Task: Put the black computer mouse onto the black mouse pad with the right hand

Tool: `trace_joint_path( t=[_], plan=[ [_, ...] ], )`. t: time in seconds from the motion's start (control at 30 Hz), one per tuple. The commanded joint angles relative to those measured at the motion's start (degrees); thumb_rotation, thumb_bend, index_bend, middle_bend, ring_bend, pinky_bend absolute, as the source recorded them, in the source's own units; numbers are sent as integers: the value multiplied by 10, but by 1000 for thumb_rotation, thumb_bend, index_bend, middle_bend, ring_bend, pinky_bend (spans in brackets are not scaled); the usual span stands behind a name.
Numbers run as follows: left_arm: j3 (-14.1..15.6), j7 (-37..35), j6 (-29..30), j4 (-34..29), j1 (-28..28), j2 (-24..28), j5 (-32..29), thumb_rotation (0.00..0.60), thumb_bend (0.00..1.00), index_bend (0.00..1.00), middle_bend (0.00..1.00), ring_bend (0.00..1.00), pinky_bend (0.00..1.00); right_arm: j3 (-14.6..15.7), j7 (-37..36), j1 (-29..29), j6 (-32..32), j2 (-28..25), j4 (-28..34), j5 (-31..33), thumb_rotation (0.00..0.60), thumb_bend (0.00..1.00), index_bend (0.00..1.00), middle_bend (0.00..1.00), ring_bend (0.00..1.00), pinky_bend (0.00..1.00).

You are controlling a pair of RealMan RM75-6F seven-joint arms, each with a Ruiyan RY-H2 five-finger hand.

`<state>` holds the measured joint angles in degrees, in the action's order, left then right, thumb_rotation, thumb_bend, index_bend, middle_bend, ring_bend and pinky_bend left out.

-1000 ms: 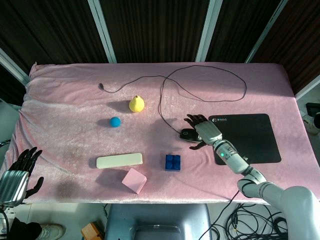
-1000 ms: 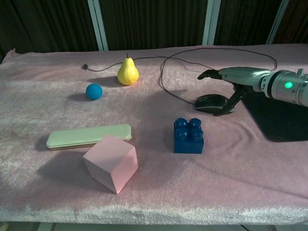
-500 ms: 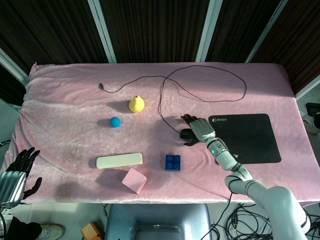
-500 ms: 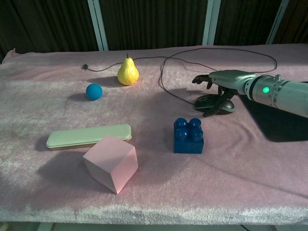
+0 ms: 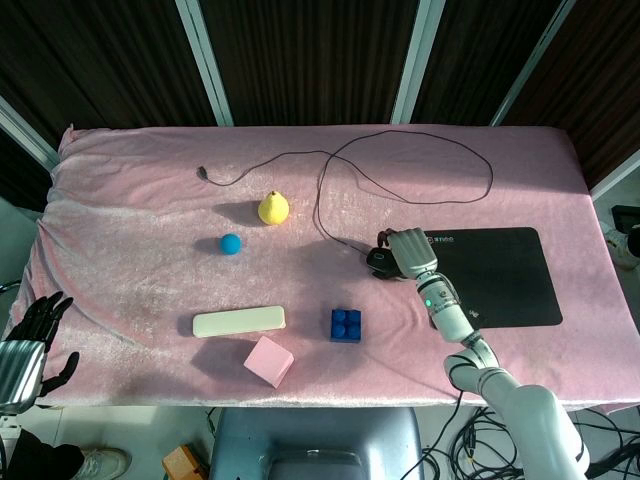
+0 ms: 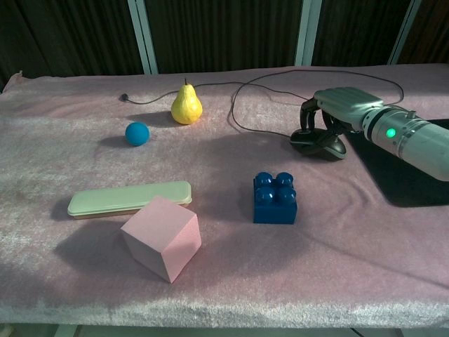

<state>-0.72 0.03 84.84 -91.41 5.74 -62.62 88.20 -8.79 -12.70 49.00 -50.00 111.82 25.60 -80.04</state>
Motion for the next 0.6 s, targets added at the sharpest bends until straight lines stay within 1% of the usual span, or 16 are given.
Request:
trace_joint_path(
  t=[0.03, 0.2, 0.23, 0.27, 0.47, 0.53, 0.6],
  plan=[
    [-1, -2, 0, 0, 0, 1, -2, 600, 386, 95, 39, 0, 301, -3, -9, -7, -16, 8, -15, -1, 600, 440, 831, 592, 702, 996],
    [-1, -4, 0, 0, -1, 2, -2, 600, 386, 95, 39, 0, 301, -4, -19, -13, -29, 6, -18, -2, 600, 439, 846, 593, 702, 997],
    [-2, -6, 1, 0, -1, 2, -3, 600, 386, 95, 39, 0, 301, -8, -27, -24, -52, -4, -17, 0, 600, 439, 846, 593, 702, 997],
    [-1, -6, 1, 0, -1, 2, -3, 600, 386, 95, 39, 0, 301, -6, -30, -30, -64, -11, -12, -3, 600, 439, 846, 593, 702, 997],
    [1, -5, -2, -1, 0, 2, 2, 600, 387, 95, 40, 0, 301, 0, -6, -69, -111, -65, 24, -9, 600, 438, 846, 593, 702, 997],
    [2, -5, -2, -1, 0, 3, 3, 600, 386, 95, 39, 0, 301, 2, 11, -81, -115, -82, 35, -7, 600, 439, 846, 593, 702, 997],
    [2, -5, -2, -2, 0, 3, 3, 600, 386, 95, 39, 0, 301, 7, 34, -95, -106, -103, 48, -4, 600, 439, 846, 593, 702, 997]
  ],
)
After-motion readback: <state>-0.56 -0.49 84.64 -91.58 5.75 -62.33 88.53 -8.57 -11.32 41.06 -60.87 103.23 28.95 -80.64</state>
